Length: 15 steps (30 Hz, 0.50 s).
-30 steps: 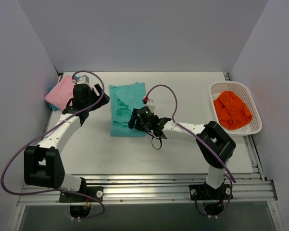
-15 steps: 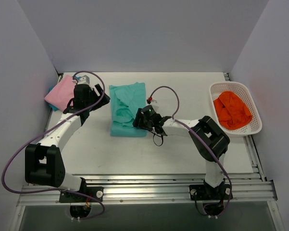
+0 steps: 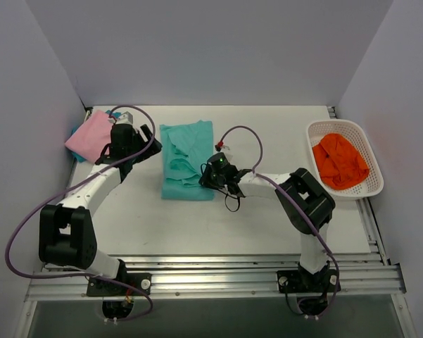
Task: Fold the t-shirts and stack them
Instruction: Fold the tshirt
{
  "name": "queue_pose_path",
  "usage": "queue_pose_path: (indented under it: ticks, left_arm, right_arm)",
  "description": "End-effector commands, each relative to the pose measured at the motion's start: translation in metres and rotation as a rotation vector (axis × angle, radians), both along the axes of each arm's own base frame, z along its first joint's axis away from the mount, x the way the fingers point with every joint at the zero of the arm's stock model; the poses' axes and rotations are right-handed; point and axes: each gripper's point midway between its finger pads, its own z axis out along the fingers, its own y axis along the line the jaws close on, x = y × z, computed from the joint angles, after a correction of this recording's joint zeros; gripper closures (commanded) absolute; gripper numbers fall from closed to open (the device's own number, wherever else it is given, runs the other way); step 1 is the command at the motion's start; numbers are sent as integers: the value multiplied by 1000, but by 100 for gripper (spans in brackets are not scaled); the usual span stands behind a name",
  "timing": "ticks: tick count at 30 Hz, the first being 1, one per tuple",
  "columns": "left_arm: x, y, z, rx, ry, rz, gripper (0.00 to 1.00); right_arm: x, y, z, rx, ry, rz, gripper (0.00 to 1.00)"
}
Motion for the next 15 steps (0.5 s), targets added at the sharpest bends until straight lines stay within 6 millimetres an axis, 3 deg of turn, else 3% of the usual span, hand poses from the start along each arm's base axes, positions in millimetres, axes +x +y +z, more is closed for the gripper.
queue_pose_path:
  ticks: [1,5,8,9,10,11,13,14,15]
  left_arm:
    - [10,-3,10,-7,-54,-18,17]
    - [12,-5,7,-14,-48,-24,17]
    - [15,-6,5,-16,-47,-28,18]
    - [15,-6,2,-14,-41,-29,18]
    - [16,-6,2,-14,-41,-30,18]
    - [16,-6,1,-14,-38,-30,18]
    - [16,-7,-1,-14,-30,-33,18]
    - [16,-7,1,-16,-31,-35,18]
    - [17,-8,2,-15,-33,-38,18]
  right_arm:
    - [10,6,23,29,-36,7,90]
    - [30,13,47,42,-74,0,90]
    - [46,15,42,32,-60,-3,90]
    - [54,20,51,47,-73,-1,90]
    - [60,22,52,53,-74,4,90]
    - [67,20,38,38,-51,-5,89]
    - [84,26,45,67,-65,-5,86]
    - [91,26,30,63,-43,-12,83]
    - [107,25,37,86,-57,-28,82]
